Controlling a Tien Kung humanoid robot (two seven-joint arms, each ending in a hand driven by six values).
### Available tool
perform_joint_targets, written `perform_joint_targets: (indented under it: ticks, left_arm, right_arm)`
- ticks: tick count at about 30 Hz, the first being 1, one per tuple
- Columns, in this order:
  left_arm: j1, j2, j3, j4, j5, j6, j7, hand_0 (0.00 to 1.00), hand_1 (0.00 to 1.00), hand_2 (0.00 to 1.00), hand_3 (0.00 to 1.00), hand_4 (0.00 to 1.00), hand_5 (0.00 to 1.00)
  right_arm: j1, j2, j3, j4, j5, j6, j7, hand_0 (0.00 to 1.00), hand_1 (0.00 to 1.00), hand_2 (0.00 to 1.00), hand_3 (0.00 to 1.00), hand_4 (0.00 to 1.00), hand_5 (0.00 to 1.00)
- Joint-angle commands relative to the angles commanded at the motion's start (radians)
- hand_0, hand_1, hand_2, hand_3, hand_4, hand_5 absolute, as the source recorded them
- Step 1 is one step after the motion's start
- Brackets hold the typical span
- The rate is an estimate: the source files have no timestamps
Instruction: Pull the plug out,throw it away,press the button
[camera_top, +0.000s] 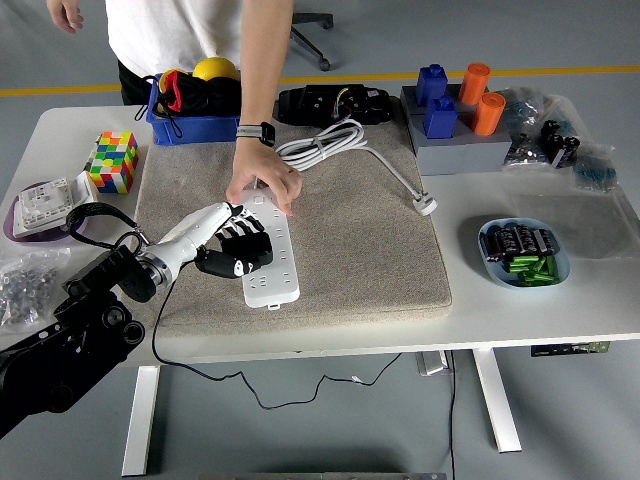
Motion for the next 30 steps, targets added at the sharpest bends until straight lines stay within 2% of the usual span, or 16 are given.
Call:
perform_joint_targets:
  ticks: [16, 21, 28, 29, 30]
  left_arm:
    - [0.008, 0.008, -0.056, -0.061, -0.009, 0.012, -0.018, 0.383, 0.288, 0.336, 0.540, 0.636, 0.002]
    - [0.002, 0.008, -0.100, 0.002, -0.003, 0.022, -0.025, 0.389, 0.288, 0.334, 0.539, 0.634, 0.002]
    - [0.000, 0.013, -0.108, 0.079, 0.005, 0.029, -0.030, 0.405, 0.291, 0.335, 0.539, 0.633, 0.002]
    - [0.000, 0.012, -0.108, 0.086, 0.005, 0.028, -0.030, 0.443, 0.333, 0.361, 0.559, 0.648, 0.002]
    - [0.000, 0.012, -0.108, 0.093, 0.005, 0.028, -0.030, 0.443, 0.333, 0.361, 0.559, 0.648, 0.002]
  right_arm:
    - [0.000, 0.002, 0.001, 0.000, 0.000, 0.000, 0.000, 0.750, 0.676, 0.674, 0.630, 0.660, 0.521]
    - [0.001, 0.002, 0.001, 0.001, 0.002, -0.001, 0.001, 0.750, 0.676, 0.673, 0.630, 0.659, 0.521]
    - [0.000, 0.004, 0.001, -0.001, 0.001, 0.000, 0.000, 0.749, 0.676, 0.673, 0.630, 0.660, 0.522]
    - [0.000, 0.004, 0.001, 0.000, 0.001, 0.000, 0.000, 0.750, 0.676, 0.673, 0.630, 0.660, 0.521]
    - [0.001, 0.004, 0.000, 0.000, 0.001, 0.000, 0.001, 0.750, 0.676, 0.673, 0.630, 0.660, 0.521]
